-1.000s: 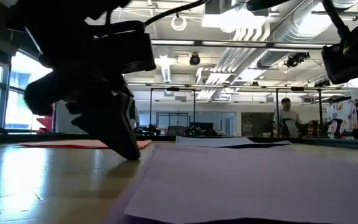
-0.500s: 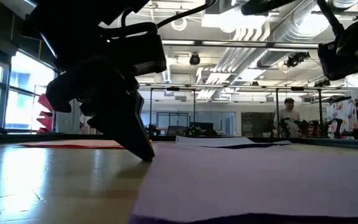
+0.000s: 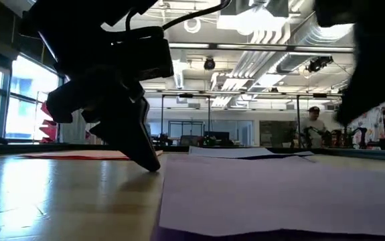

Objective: Organize paper
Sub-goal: Adjust the stacked colored papers on the table

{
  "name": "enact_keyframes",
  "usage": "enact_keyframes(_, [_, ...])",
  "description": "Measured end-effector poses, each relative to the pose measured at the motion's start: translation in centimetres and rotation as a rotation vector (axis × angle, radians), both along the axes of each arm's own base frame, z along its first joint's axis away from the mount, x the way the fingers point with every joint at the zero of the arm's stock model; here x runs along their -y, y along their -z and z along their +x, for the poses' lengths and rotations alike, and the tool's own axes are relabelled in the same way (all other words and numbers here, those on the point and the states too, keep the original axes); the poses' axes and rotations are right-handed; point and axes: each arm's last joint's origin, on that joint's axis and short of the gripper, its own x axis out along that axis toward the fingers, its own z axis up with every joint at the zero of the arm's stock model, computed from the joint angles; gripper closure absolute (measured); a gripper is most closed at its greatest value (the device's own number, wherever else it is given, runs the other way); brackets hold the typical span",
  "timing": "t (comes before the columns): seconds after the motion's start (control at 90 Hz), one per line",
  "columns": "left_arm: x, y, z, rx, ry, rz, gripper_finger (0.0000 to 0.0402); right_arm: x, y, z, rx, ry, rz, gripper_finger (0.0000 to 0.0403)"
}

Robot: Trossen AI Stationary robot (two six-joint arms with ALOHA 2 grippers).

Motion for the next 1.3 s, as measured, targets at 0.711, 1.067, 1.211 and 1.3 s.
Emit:
enact_keyframes(0.711, [-0.2,-8.7,-6.5,0.079,-0.184,0.187,0.0401,2.0,5.4,-0.5,0.162,-0.046,0.074,0.0402])
enact_keyframes(1.067, [-0.1,-8.7,-6.8,0.064,-0.191,0.190,0.0401,0.7,6.4,-1.3,0.189,0.081,0.196,0.0403])
enact_keyframes(1.211, [-0.1,-8.7,-6.9,0.058,-0.197,0.192,0.0401,0.2,6.2,-1.2,0.180,0.087,0.229,0.0403])
enact_keyframes(1.3, [-0.2,-8.7,-7.0,0.057,-0.201,0.195,0.0401,-0.1,5.9,-1.0,0.162,0.058,0.217,0.0403])
